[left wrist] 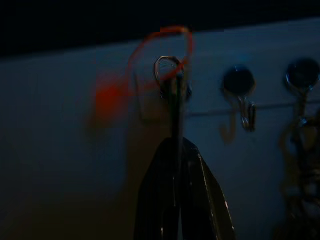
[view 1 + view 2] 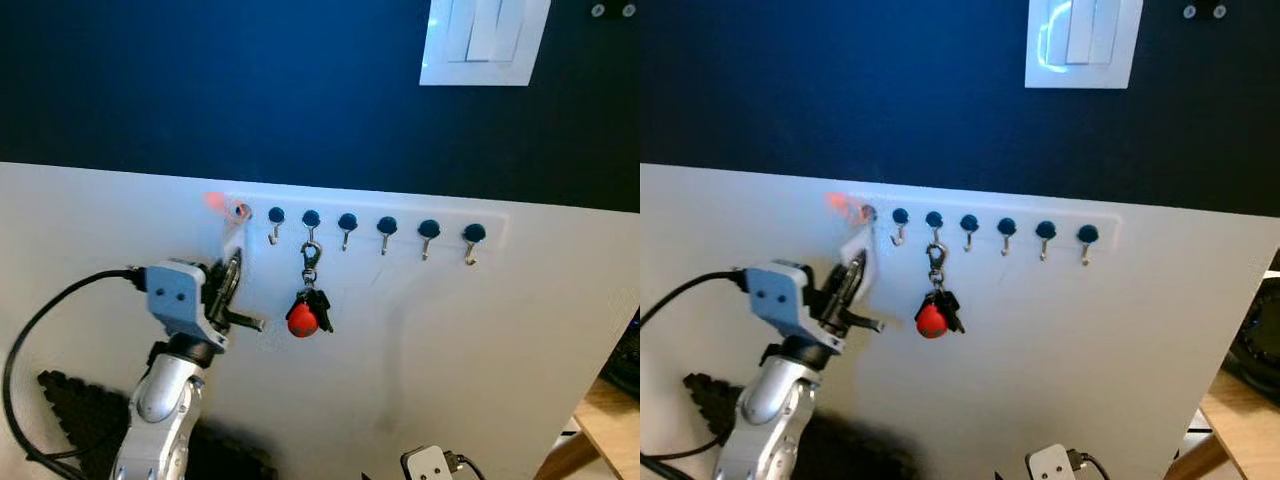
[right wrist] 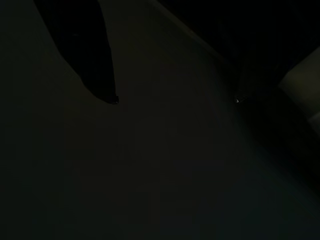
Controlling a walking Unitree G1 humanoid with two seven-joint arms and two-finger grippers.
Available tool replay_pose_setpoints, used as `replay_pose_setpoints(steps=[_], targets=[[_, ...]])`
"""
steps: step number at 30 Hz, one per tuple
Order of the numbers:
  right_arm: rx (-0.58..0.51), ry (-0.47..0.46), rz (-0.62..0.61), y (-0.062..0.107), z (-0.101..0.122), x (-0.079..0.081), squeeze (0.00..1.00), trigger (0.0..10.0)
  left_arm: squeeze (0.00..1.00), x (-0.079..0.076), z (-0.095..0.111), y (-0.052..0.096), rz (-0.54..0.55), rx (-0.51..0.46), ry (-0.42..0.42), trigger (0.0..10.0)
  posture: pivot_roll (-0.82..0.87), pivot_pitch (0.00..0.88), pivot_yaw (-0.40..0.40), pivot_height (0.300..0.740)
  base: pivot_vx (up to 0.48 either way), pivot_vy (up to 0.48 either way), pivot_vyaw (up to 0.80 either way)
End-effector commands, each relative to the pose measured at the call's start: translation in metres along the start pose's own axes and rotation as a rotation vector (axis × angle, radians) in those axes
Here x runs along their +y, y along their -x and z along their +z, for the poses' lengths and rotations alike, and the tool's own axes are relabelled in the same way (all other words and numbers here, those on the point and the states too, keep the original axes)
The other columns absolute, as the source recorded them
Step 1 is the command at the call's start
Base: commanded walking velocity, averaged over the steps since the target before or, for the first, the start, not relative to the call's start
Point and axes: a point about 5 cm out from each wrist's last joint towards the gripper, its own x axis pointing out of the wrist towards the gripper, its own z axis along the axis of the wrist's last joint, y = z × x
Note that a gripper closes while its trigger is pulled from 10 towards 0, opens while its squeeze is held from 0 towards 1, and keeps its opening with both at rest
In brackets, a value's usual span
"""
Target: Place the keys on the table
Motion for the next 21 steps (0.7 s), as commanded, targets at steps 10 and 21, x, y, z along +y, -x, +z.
replay_pose_setpoints(steps=[10,21], targets=[[0.058,-0.004,-0.005,0.011,-0.014,0.0,0.0,10.0,0.15,0.046,-0.028,0.051,0.282,0.147,-0.029,0.0,0.1,0.003,0.028,0.74,0.0,0.0,0.0],[0.083,-0.005,-0.008,0.016,-0.02,0.001,0.0,10.0,0.14,0.014,-0.053,0.073,0.03,0.29,0.059,0.0,0.09,0.0,0.035,0.74,0.0,0.0,0.0]])
